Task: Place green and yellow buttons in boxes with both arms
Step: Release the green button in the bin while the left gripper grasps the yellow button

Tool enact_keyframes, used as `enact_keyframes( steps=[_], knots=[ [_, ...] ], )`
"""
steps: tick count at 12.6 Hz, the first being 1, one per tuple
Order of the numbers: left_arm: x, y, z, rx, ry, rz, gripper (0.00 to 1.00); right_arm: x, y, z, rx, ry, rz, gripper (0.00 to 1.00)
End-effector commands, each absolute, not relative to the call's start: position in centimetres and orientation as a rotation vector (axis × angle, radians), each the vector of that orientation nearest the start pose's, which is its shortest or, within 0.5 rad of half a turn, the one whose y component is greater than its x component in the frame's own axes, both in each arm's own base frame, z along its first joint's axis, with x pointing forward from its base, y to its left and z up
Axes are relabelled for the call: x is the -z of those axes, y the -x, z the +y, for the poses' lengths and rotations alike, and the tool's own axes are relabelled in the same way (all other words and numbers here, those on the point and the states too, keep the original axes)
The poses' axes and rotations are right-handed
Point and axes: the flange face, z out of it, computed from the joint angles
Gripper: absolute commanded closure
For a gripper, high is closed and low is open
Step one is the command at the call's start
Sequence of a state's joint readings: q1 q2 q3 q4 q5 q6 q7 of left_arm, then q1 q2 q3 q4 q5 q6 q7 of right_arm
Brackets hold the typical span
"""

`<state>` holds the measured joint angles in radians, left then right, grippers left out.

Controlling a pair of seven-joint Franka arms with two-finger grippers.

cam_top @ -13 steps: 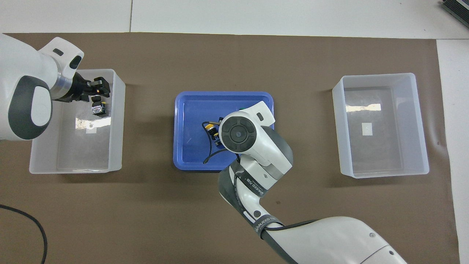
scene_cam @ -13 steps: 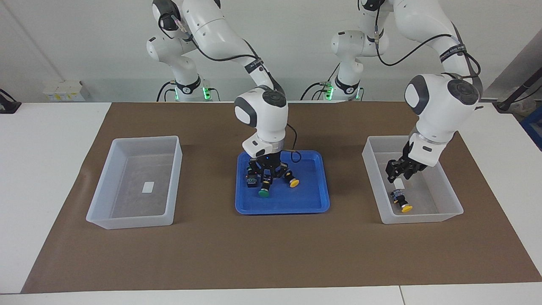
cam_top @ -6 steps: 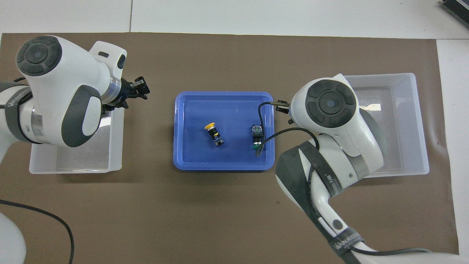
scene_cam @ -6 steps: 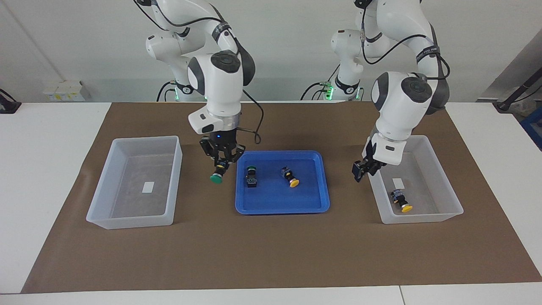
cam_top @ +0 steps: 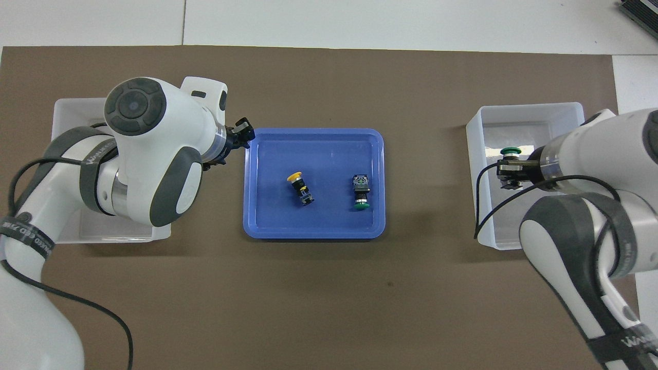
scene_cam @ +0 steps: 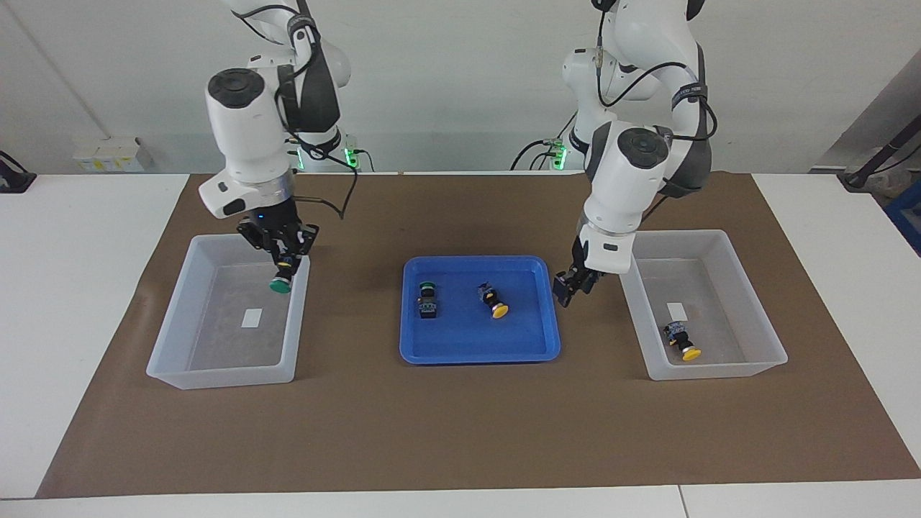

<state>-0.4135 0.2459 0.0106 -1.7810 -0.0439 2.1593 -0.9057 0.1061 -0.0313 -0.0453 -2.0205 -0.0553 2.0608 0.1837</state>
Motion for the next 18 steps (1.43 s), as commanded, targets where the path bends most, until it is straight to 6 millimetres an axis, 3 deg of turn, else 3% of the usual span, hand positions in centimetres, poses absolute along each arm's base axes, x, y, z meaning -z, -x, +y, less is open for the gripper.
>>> enact_keyframes(
  steps=[1,5,7,10,15,16,17,18],
  knots=[
    [-41.2,-56.4,-28.5,0.167,3.150,-0.925,0.39,-44.6,-54.4,-1.0,0.104,3.146,0.000,1.00],
    [-38.7,-54.2,-32.7,0.152,3.153,-0.946,0.39,-38.5,-55.2,-6.0,0.135,3.156,-0.081,1.00],
    [-35.5,-53.2,-35.3,0.133,3.138,-0.968,0.39,-35.4,-56.1,-6.6,0.159,3.159,-0.090,1.00],
    [-33.1,-52.3,-37.3,0.132,3.143,-0.955,0.39,-33.5,-56.1,-9.1,0.158,3.164,-0.061,1.00],
    [-31.4,-50.5,-38.4,0.131,3.155,-0.922,0.39,-32.9,-55.8,-10.2,0.208,3.169,-0.045,1.00],
    [-30.8,-50.1,-38.8,0.124,3.155,-0.907,0.39,-32.8,-55.8,-10.2,0.205,3.169,-0.045,0.83],
    [-30.5,-49.9,-39.0,0.120,3.152,-0.903,0.41,-32.8,-55.8,-10.2,0.200,3.169,-0.043,0.52],
    [-30.4,-49.9,-39.0,0.117,3.150,-0.903,0.54,-32.9,-55.8,-10.2,0.200,3.169,-0.042,0.26]
  ],
)
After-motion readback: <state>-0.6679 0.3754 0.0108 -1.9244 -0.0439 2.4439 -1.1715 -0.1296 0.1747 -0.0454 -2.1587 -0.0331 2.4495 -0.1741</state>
